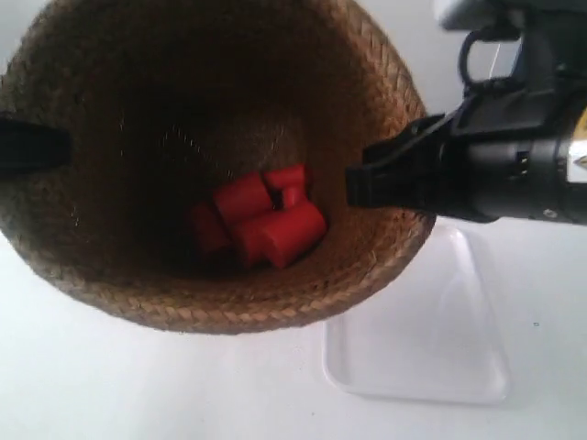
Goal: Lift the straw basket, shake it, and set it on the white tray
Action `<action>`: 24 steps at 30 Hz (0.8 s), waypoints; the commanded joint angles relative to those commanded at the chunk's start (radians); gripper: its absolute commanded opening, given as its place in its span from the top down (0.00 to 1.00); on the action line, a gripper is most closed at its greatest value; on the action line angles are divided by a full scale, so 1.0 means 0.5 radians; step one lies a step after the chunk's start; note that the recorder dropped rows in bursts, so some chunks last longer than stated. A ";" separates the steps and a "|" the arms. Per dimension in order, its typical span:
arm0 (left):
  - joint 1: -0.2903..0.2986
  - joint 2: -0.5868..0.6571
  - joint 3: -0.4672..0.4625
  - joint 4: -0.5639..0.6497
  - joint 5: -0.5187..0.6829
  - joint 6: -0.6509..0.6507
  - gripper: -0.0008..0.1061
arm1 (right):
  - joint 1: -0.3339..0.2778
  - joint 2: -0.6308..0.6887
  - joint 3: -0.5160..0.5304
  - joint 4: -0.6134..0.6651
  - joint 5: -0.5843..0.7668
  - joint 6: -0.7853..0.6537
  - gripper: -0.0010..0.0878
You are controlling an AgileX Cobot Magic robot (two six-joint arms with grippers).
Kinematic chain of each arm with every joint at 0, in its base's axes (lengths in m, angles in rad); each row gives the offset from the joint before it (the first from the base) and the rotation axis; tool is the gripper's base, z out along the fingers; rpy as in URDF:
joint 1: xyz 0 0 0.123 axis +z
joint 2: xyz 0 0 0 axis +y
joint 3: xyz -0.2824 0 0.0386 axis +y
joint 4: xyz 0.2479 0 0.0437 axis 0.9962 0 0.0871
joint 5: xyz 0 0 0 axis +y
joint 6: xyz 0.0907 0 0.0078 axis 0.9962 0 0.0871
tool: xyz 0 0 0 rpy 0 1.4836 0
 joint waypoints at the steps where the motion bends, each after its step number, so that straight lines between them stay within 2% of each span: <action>1: 0.000 -0.059 -0.059 0.000 0.048 -0.072 0.99 | 0.024 -0.072 -0.016 0.072 0.027 0.000 0.99; 2: 0.000 -0.139 -0.102 0.000 0.098 -0.195 0.99 | 0.062 -0.200 -0.009 0.147 -0.004 0.000 0.99; 4: 0.000 -0.205 -0.097 -0.013 0.110 -0.220 0.99 | 0.108 -0.326 0.072 0.218 -0.155 0.000 0.99; 6: 0.000 -0.188 0.039 -0.050 -0.072 -0.119 0.99 | 0.116 -0.310 0.286 -0.008 -0.526 0.063 0.99; 7: 0.000 -0.131 0.102 -0.076 -0.193 -0.045 0.99 | 0.084 -0.223 0.363 -0.186 -0.683 0.166 0.99; 8: 0.000 -0.072 0.156 -0.094 -0.304 0.002 0.99 | 0.036 -0.121 0.413 -0.450 -0.725 0.342 0.99; 9: 0.000 -0.031 0.149 -0.094 -0.287 -0.007 0.99 | 0.003 -0.037 0.406 -0.512 -0.645 0.457 0.99; 11: 0.000 -0.026 0.032 -0.132 0.012 -0.003 0.99 | 0.039 -0.023 0.333 -0.424 -0.442 0.515 0.99; 14: 0.000 -0.109 -0.157 -0.156 0.437 0.042 0.99 | 0.170 -0.290 0.276 -0.375 -0.510 0.489 0.99; 16: 0.000 -0.161 -0.155 -0.233 0.436 0.056 0.99 | 0.220 -0.434 0.284 -0.380 -0.554 0.547 0.99; 17: 0.000 -0.166 -0.106 -0.288 0.313 0.102 0.99 | 0.220 -0.430 0.329 -0.423 -0.559 0.547 0.99; 18: 0.000 -0.159 -0.043 -0.372 0.139 0.190 0.99 | 0.207 -0.364 0.400 -0.515 -0.559 0.547 0.99; 20: 0.000 -0.071 0.109 -0.639 -0.158 0.473 0.99 | 0.162 -0.163 0.506 -0.922 -0.547 0.577 0.99; 21: 0.000 -0.020 0.129 -0.695 -0.161 0.516 0.99 | 0.149 -0.114 0.500 -1.024 -0.490 0.631 0.99; 22: 0.004 0.004 0.109 -0.705 -0.050 0.471 0.99 | 0.149 -0.102 0.453 -1.003 -0.411 0.716 0.99; 23: 0.001 0.004 0.061 -0.682 0.112 0.437 0.99 | 0.166 -0.138 0.388 -0.875 -0.356 0.751 0.99; 24: 0.001 -0.048 -0.026 -0.695 0.389 0.408 0.99 | 0.203 -0.275 0.289 -0.566 -0.340 0.677 0.99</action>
